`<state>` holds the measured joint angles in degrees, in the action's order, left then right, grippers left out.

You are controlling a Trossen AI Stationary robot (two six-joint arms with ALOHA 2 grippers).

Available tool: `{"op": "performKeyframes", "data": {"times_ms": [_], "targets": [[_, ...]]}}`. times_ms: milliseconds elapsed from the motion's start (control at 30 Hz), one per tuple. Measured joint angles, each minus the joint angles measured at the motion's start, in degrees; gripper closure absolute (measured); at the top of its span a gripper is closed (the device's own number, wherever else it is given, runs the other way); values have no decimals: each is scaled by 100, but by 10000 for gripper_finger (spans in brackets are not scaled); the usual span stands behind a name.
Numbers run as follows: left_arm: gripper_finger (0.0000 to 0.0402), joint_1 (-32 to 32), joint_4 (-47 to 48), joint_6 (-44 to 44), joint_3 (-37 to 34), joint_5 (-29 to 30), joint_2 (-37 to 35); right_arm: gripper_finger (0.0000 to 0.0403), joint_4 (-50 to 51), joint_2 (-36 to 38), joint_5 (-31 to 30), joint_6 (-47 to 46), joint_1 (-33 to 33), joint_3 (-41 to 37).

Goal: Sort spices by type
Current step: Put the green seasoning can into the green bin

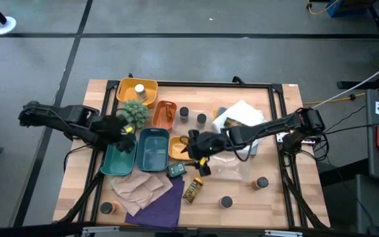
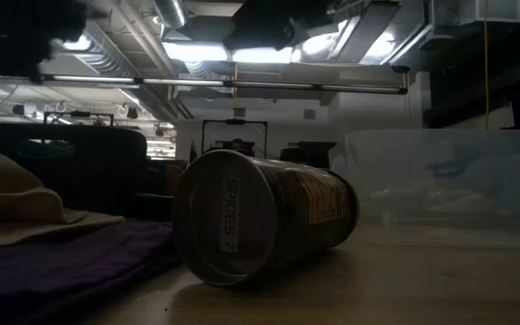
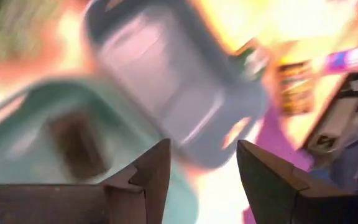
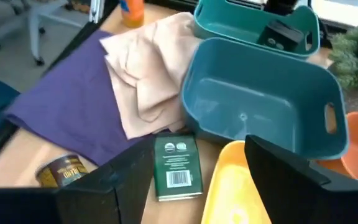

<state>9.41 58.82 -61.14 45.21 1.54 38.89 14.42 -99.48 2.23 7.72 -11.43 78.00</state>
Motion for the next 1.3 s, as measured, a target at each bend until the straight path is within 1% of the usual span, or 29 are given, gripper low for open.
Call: {"op": "performKeyframes", "data": {"times_ms": [200,267,333,400,533,700,867,967,1167,1300], "targets": [[233,0,-1609,1085,0,525,15,153,213,0,-1340,-87,-382,0],[233,2,-2119,1419,0,573,101,153,307,0,-1742,-286,-479,0],[233,4,-2527,1758,0,580,210,153,366,0,-1977,-455,-559,0],[233,4,-2829,2070,0,579,335,153,472,0,-2001,-560,-618,0],[233,7,-3143,2567,0,576,659,153,613,0,-1746,-726,-739,0],[233,13,-3192,2754,0,575,1139,162,651,-2,-1503,-997,-862,0],[233,22,-3478,2778,0,575,1664,204,637,-2,-1470,-1178,-1010,0],[233,128,-3905,3067,0,580,1981,239,624,-1,-1473,-1363,-1094,0],[233,572,-4978,3766,0,573,2580,314,550,-97,-1711,-1801,-1325,0],[233,944,-5535,3911,-1,573,2937,360,305,-380,-1866,-1833,-1498,0]]}}
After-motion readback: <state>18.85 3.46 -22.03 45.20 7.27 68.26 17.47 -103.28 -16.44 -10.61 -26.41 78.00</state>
